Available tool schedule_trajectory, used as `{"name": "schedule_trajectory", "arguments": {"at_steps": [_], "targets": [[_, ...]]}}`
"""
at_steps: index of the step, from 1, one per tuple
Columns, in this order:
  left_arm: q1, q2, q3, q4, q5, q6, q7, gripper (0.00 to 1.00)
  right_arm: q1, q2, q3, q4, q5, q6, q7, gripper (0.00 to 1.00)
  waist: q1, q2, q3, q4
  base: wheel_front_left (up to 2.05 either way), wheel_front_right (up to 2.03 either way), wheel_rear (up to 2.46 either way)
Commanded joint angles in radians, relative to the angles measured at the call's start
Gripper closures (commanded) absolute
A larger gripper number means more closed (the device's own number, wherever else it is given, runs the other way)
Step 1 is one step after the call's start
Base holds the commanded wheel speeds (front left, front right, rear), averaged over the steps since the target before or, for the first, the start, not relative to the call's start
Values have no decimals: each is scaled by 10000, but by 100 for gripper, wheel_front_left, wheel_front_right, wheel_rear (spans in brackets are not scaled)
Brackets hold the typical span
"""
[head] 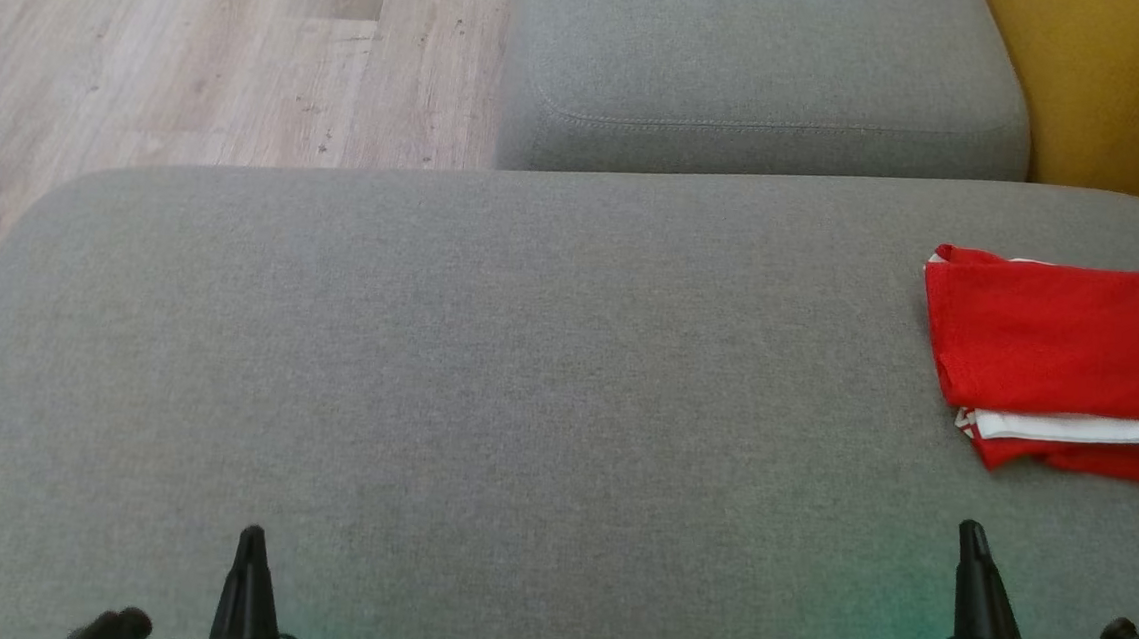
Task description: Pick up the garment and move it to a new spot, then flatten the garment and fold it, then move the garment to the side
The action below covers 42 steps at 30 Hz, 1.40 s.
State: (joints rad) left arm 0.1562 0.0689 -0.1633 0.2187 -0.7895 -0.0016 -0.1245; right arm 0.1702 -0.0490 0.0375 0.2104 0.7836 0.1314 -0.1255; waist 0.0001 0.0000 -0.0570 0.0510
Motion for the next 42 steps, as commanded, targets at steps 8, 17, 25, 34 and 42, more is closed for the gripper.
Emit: {"name": "schedule_trajectory", "arguments": {"at_steps": [8,17,25,34,42], "targets": [[-817,129,451,-221,-1175,-230,226,100,-763,-252,-99,-192,1200,-4,262,100,-1,0,74,-63,0,0,0],[-1098,140,733,-149,-2353,-398,498,100,-1075,-269,-246,-112,2378,-4,536,100,-1,0,157,-134,0,0,0],[-1296,143,937,-98,-3177,-515,694,100,-1294,-277,-354,-56,3200,-5,733,100,-1,0,216,-183,0,0,0],[-1579,144,1234,-25,-4347,-683,978,100,-1609,-285,-515,25,4371,-5,1019,100,-1,0,300,-254,0,0,0],[-1806,141,1477,34,-5280,-818,1210,100,-1860,-289,-647,90,5304,-6,1251,100,-1,0,367,-311,0,0,0]]}}
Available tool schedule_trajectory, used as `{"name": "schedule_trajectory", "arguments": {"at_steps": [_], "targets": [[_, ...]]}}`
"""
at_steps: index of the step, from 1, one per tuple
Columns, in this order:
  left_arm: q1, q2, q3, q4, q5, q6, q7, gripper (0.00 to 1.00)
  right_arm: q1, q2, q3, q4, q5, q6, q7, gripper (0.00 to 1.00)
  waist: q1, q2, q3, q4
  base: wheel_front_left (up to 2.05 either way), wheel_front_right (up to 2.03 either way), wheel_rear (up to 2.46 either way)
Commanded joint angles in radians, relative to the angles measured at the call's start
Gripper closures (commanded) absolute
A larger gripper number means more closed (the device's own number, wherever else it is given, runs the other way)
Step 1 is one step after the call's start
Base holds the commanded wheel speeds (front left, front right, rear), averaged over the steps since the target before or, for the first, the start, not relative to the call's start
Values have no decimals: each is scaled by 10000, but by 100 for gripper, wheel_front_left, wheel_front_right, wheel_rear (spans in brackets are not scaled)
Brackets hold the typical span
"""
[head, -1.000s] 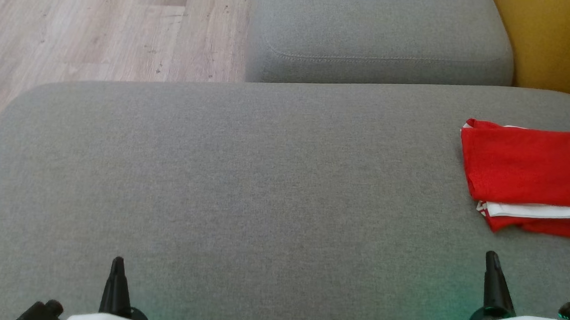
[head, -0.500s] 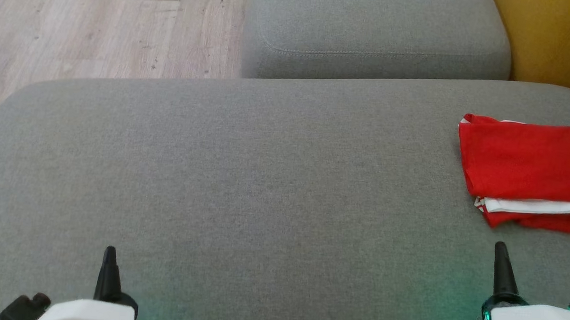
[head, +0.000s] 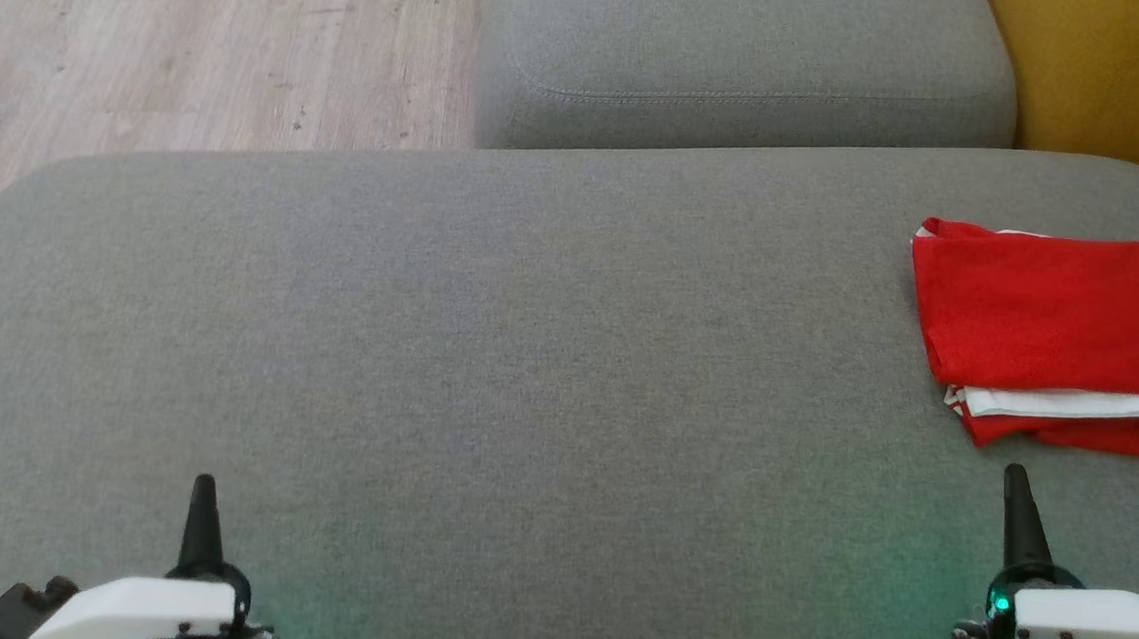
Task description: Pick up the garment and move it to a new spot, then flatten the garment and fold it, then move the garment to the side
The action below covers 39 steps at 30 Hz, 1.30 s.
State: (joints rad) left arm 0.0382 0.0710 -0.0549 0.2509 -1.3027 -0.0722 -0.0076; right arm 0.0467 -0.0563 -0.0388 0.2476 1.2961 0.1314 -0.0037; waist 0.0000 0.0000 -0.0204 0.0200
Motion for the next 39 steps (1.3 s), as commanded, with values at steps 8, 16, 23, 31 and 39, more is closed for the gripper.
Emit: {"name": "schedule_trajectory", "arguments": {"at_steps": [8,16,23,31,39], "targets": [[-853,115,638,-229,-1075,-246,273,100,-877,-217,-19,-217,1105,-6,267,100,0,0,68,-57,0,0,0],[-1081,107,887,-169,-2002,-381,510,100,-1129,-216,-158,-152,2033,-7,504,100,0,0,135,-114,0,0,0],[-1280,99,1108,-117,-2811,-498,719,100,-1350,-214,-281,-94,2843,-7,712,100,0,0,193,-164,0,0,0],[-1429,82,1285,-77,-3395,-585,885,100,-1514,-202,-386,-51,3428,-7,877,100,0,0,236,-200,0,0,0],[-1431,56,1321,-75,-3365,-585,914,100,-1517,-178,-420,-49,3400,-7,904,100,0,0,236,-200,0,0,0]]}}
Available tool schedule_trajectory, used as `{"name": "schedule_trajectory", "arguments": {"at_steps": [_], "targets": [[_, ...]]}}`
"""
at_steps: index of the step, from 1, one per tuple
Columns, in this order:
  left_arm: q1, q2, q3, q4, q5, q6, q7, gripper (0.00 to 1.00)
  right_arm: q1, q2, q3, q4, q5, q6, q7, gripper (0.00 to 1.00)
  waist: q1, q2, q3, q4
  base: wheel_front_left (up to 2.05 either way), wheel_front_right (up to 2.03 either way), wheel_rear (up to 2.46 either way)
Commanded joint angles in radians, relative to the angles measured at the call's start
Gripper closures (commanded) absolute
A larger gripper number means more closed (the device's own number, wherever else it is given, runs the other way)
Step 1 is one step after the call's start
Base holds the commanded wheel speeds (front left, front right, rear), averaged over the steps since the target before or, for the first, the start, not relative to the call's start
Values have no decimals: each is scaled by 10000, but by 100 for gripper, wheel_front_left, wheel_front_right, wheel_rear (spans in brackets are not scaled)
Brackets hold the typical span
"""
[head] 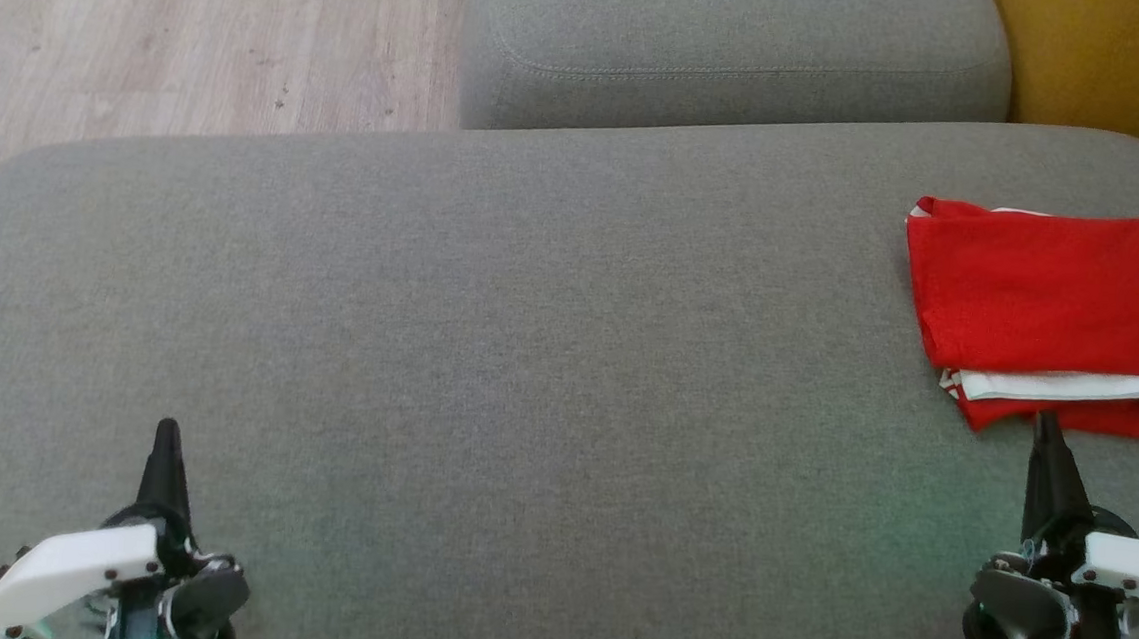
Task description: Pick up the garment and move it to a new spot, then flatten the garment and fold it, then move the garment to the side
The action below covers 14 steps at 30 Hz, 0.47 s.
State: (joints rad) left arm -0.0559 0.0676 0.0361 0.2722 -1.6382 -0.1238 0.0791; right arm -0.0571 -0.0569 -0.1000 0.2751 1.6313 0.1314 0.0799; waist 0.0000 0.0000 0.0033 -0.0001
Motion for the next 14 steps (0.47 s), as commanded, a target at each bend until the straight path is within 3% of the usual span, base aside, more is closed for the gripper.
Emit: {"name": "schedule_trajectory", "arguments": {"at_steps": [1,14], "targets": [[-490,88,415,-288,-5,-69,51,100,-479,-169,188,-323,44,-7,72,100,0,0,-1,1,0,0,0],[-494,47,472,-285,43,-69,97,100,-483,-132,135,-319,0,-7,114,100,0,0,-1,1,0,0,0]]}}
